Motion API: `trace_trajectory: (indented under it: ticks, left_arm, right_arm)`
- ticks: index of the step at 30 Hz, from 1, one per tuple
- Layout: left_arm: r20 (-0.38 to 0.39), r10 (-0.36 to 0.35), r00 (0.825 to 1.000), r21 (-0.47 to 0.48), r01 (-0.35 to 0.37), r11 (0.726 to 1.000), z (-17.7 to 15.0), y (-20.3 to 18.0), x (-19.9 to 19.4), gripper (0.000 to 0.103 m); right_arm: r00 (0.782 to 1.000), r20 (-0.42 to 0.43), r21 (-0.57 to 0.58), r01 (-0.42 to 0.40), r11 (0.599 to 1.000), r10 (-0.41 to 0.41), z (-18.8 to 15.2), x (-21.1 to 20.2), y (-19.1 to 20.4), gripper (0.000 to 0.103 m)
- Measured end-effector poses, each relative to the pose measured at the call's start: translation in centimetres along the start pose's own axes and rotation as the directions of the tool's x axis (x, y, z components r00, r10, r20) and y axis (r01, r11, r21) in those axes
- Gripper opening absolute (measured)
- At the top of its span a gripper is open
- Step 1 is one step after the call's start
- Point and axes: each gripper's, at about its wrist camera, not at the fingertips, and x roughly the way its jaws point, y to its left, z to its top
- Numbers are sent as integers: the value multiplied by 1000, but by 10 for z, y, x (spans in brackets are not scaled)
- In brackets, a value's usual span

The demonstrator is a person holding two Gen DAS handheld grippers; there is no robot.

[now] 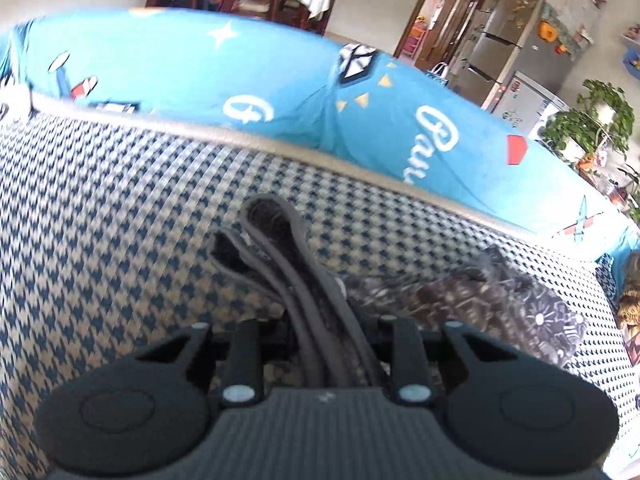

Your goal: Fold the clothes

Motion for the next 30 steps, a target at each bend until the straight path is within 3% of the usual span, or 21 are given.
trace_trajectory:
  ticks: [7, 14, 23, 26, 30]
  left_arm:
    - [48, -62, 997, 173, 53, 983, 33, -98, -21, 23]
    - [10, -149, 989, 359, 136, 923, 33, -214, -4, 24]
    - [-150, -166, 975, 441, 216, 871, 0, -294, 82, 26]
    - [-185, -157, 970, 432, 224, 874, -3, -300, 106, 31]
    - [-204, -181, 962, 420, 253, 871, -8, -296, 109, 44]
  right_arm:
    - [980, 64, 111, 181, 977, -189, 6, -25, -54, 22]
    - [934, 24, 272, 337, 902, -356, -12, -37, -121, 21]
    - [902, -172, 463, 429, 776, -396, -81, -59, -162, 21]
    - [896, -225, 510, 443, 737, -383, -105, -82, -160, 21]
    - [899, -277, 592, 437, 677, -338, -132, -119, -163, 21]
